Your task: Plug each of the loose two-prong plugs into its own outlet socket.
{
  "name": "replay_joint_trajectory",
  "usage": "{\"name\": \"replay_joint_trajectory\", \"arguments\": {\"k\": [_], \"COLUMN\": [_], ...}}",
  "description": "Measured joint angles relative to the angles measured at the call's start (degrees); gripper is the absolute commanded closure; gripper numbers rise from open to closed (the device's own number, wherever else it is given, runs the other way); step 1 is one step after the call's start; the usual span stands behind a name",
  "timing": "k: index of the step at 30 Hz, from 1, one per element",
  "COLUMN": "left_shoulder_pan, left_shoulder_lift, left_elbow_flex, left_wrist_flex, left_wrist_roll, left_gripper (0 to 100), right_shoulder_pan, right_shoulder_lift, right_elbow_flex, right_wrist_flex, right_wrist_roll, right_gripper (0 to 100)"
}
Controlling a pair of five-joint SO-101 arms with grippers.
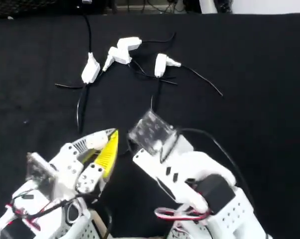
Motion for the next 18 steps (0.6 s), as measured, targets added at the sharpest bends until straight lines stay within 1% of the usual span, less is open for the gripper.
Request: {"name": "replay_joint_trajectory", "arguments": {"k": [7, 14, 16, 18], "left_shoulder_pan": [-0.4, -0.4, -0.4, -0.4], "left_shoulder_lift": [0.0, 0.0, 0.1, 0.0], "left_elbow_flex": [1.0, 8.7, 9.8, 11.4], "left_wrist_flex": [0.0, -6.0, -6.2, -6.2], "left_wrist_roll": [0.0, 0.0, -0.8, -3.0], "left_gripper": [97, 97, 97, 96], "right_shoulder_pan": [0.0, -0.2, 0.1, 1.8], "right_shoulder_lift": [-0.1, -0.1, -0.1, -0.1], "right_elbow_flex": [-0.1, -0.1, -0.1, -0.1], "right_wrist_flex": [-0.1, -1.1, -2.1, -2.9], "right_wrist_roll": [0.0, 0.0, 0.0, 0.0], "right_gripper": [98.6, 98.4, 98.4, 98.3]}}
